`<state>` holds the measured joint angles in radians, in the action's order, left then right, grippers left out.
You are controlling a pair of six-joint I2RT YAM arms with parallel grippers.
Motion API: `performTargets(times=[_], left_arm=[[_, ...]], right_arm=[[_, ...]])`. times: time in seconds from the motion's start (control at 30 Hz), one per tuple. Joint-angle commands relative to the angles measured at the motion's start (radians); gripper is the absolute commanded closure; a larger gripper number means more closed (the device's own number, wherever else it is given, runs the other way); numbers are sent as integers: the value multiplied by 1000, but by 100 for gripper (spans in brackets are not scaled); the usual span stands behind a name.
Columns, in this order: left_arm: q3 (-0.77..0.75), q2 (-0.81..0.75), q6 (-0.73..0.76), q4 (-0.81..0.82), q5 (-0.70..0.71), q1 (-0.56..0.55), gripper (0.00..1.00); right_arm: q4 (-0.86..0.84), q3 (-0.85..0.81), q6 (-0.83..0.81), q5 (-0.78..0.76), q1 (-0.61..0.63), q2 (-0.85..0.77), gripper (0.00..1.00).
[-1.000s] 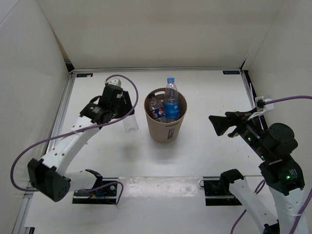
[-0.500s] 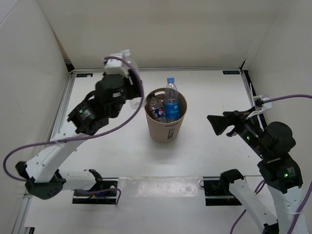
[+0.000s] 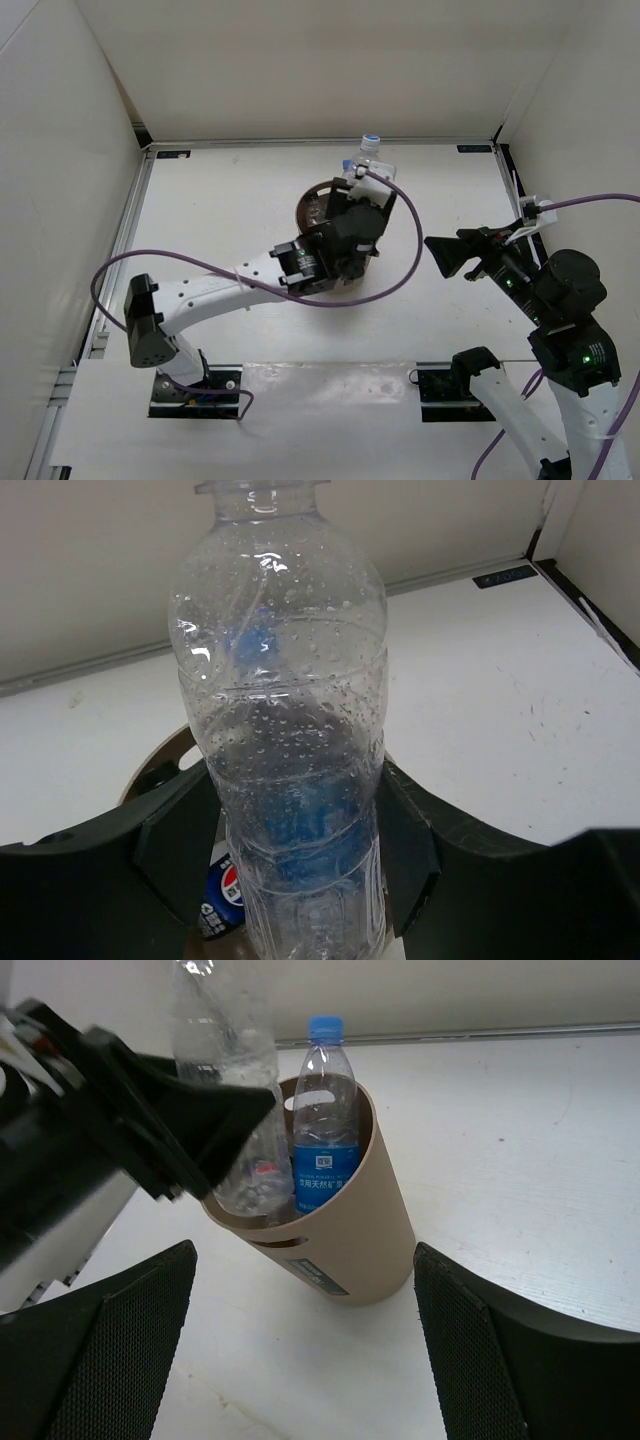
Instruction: Put the plastic bottles in the bin
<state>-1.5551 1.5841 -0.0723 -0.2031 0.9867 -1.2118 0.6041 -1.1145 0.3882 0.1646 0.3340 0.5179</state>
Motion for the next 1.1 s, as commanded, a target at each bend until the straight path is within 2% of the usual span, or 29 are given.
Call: performTargets(times=[0.0, 0.17, 0.33, 0.6, 0.77, 0.9, 1.07], left_arm=[[13, 2, 140, 251, 161, -38, 33], [49, 31, 111, 264, 207, -63, 33], [167, 30, 95, 362, 283, -72, 32], [222, 45, 80, 392, 354, -75, 29], [240, 42, -192, 207, 346, -74, 28], [228, 65, -323, 39, 329, -71, 28], [222, 82, -440, -76, 329, -65, 28]], right_arm=[[-17, 5, -12, 10, -4, -9, 10], [-10, 10, -21, 3, -12, -10, 10], [-10, 18, -23, 6, -16, -10, 10], [-20, 28, -25, 0, -10, -7, 10], [-21, 27, -26, 1, -12, -4, 10], [-18, 33, -28, 1, -6, -4, 10], [-17, 35, -25, 0, -7, -6, 10]])
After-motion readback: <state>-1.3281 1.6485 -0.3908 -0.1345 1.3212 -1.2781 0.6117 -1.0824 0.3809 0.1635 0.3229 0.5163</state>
